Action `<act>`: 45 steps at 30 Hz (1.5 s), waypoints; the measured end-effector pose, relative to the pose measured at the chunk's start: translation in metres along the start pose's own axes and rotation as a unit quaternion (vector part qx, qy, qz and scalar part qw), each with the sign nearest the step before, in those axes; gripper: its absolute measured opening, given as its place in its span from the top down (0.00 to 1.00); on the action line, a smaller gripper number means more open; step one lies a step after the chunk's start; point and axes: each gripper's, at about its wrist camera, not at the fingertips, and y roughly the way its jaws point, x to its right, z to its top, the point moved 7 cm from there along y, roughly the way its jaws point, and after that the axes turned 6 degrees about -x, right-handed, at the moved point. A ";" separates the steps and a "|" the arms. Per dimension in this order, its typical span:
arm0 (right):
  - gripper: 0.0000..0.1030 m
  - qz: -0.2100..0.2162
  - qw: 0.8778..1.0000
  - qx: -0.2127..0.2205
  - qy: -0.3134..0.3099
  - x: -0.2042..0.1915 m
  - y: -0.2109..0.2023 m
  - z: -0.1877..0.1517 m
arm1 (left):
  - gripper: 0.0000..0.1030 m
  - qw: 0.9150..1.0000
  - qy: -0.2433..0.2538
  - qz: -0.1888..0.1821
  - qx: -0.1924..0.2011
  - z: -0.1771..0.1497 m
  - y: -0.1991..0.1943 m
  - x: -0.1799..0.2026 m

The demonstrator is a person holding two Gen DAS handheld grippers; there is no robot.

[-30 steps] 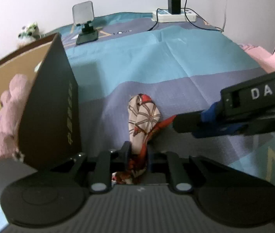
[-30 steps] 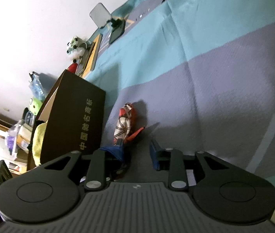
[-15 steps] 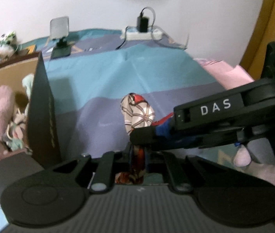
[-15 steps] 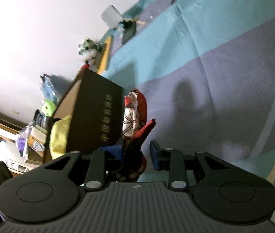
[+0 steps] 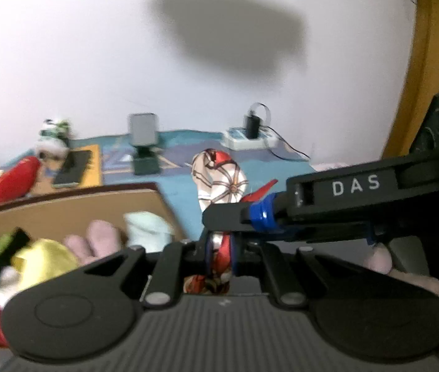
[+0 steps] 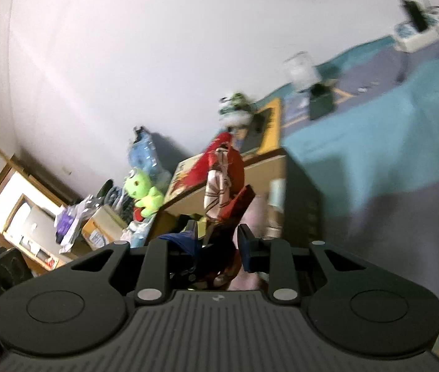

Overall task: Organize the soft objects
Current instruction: 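Lower the patterned cloth into the box and open the right gripper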

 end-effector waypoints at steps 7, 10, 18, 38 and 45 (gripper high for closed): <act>0.90 -0.028 0.998 -0.034 -0.045 -0.027 0.072 0.009 | 0.94 0.998 -0.054 0.025 -0.020 0.000 0.016 -0.073; 0.89 -0.050 0.996 -0.045 -0.054 -0.026 0.097 0.008 | 0.92 0.996 -0.067 0.039 -0.041 -0.008 0.030 -0.098; 0.87 -0.080 0.997 -0.018 -0.013 -0.020 0.099 0.009 | 0.53 0.995 -0.066 0.061 -0.053 -0.018 0.029 -0.135; 0.87 -0.199 0.975 0.042 -0.089 -0.068 0.062 -0.022 | 0.51 0.980 -0.044 0.167 -0.095 -0.013 -0.020 -0.153; 0.87 -0.209 0.971 0.033 -0.110 -0.083 0.062 -0.041 | 0.50 0.971 -0.063 0.199 -0.113 -0.029 -0.040 -0.163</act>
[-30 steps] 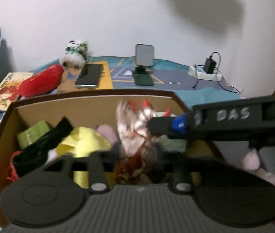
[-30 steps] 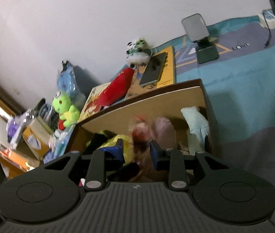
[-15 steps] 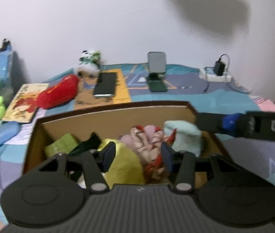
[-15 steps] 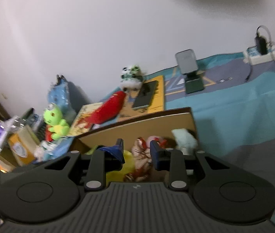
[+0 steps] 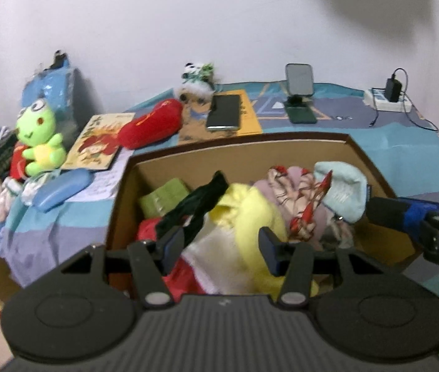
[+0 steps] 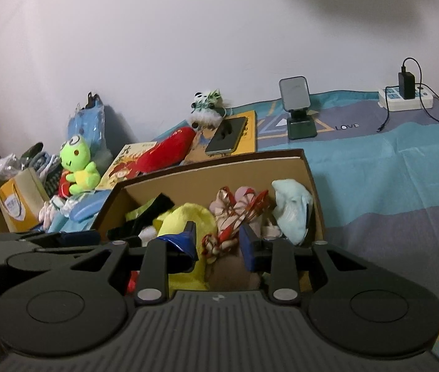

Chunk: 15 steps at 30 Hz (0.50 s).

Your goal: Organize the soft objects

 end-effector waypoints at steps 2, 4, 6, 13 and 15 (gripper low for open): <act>0.87 -0.001 1.000 -0.004 -0.007 -0.004 -0.002 -0.005 | 0.49 1.000 -0.004 0.009 -0.001 -0.004 -0.005 -0.004; 0.87 0.005 1.000 -0.010 -0.012 -0.008 -0.003 -0.008 | 0.48 1.000 -0.011 0.018 -0.002 -0.008 -0.011 -0.007; 0.87 0.014 1.000 -0.017 -0.017 -0.013 -0.003 -0.012 | 0.47 0.999 -0.017 0.029 -0.002 -0.012 -0.014 -0.012; 0.86 0.033 0.997 -0.048 -0.043 -0.026 -0.002 -0.028 | 0.45 0.996 -0.051 0.066 -0.017 -0.031 -0.024 -0.024; 0.86 0.037 0.996 -0.057 -0.052 -0.029 -0.005 -0.033 | 0.45 0.995 -0.061 0.071 -0.024 -0.037 -0.026 -0.022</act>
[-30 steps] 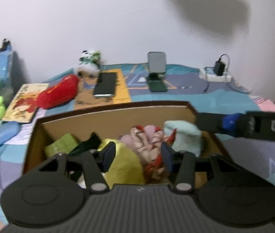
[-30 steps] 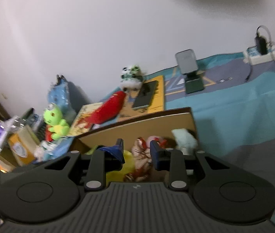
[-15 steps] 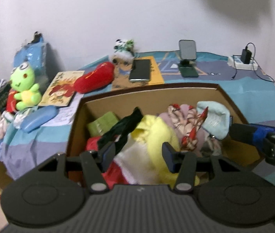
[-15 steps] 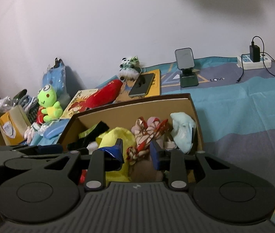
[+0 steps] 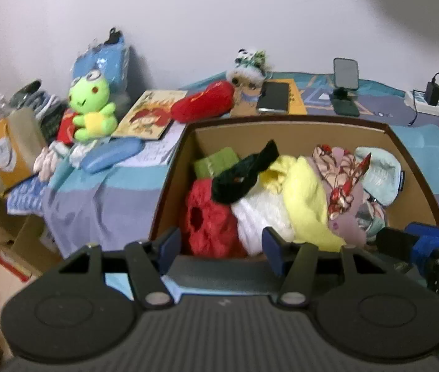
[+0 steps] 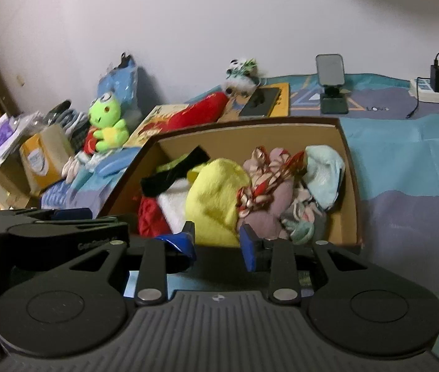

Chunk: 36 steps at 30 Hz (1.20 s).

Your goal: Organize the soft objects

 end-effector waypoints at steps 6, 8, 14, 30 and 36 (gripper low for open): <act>0.85 -0.002 1.000 -0.021 -0.016 0.006 -0.009 -0.016 | 0.43 1.000 -0.004 -0.006 -0.005 -0.022 -0.010 0.017; 0.85 -0.006 1.000 -0.025 -0.014 0.012 -0.014 -0.023 | 0.43 1.000 -0.001 -0.011 -0.011 -0.030 -0.010 0.026; 0.84 -0.026 0.999 -0.037 -0.001 0.037 -0.028 -0.042 | 0.43 0.999 0.015 -0.022 -0.043 -0.057 -0.007 0.060; 0.83 -0.171 0.979 -0.039 0.100 0.155 -0.090 -0.085 | 0.43 0.981 0.149 -0.107 -0.054 -0.087 -0.022 0.212; 0.82 -0.205 0.970 -0.028 0.131 0.187 -0.110 -0.094 | 0.43 0.973 0.187 -0.126 -0.048 -0.090 -0.031 0.254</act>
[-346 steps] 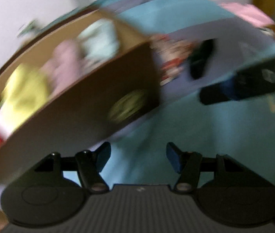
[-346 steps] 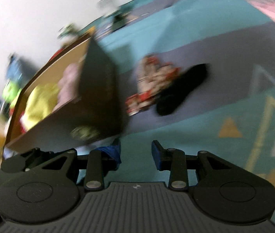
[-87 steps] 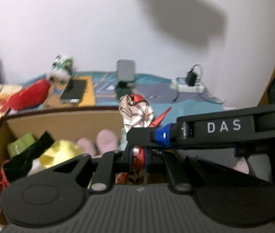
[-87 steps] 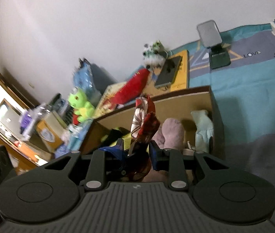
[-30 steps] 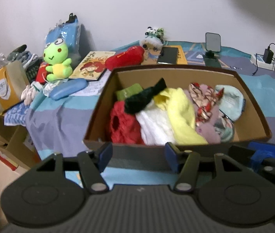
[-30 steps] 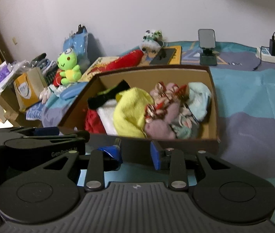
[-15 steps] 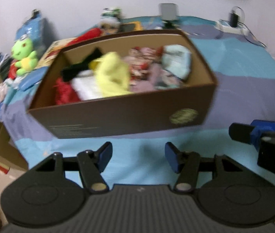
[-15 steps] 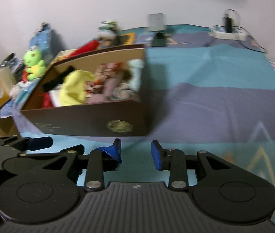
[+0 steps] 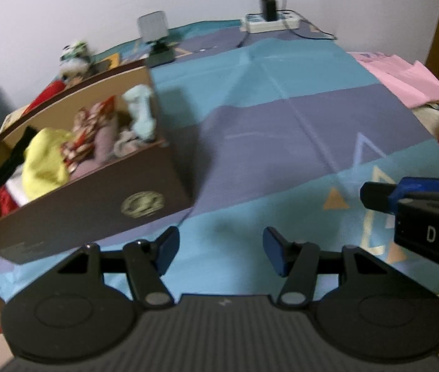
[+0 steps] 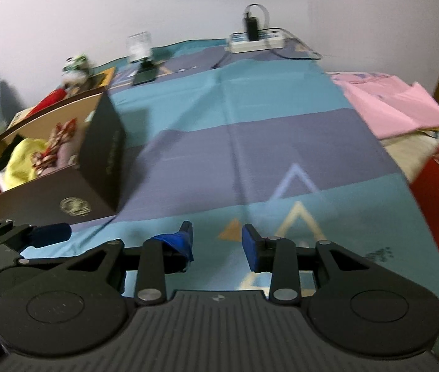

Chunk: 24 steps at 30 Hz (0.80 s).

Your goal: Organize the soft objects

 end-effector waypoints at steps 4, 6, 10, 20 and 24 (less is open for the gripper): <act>0.82 -0.016 1.000 0.004 0.021 0.020 -0.003 0.001 | 0.43 1.000 0.019 -0.007 0.008 0.009 -0.002 0.019; 0.82 -0.020 0.999 0.005 0.030 0.029 -0.003 0.002 | 0.43 1.000 0.025 -0.010 0.013 0.016 -0.003 0.026; 0.82 -0.022 0.999 0.010 0.042 0.038 -0.003 0.005 | 0.43 0.999 0.029 -0.005 0.027 0.028 -0.008 0.031; 0.81 -0.008 0.999 0.033 0.033 0.028 -0.004 0.032 | 0.43 0.999 -0.005 0.022 0.045 0.053 -0.017 0.008; 0.81 0.000 0.999 0.045 0.019 0.012 -0.004 0.047 | 0.43 0.998 -0.031 0.032 0.050 0.060 -0.021 -0.017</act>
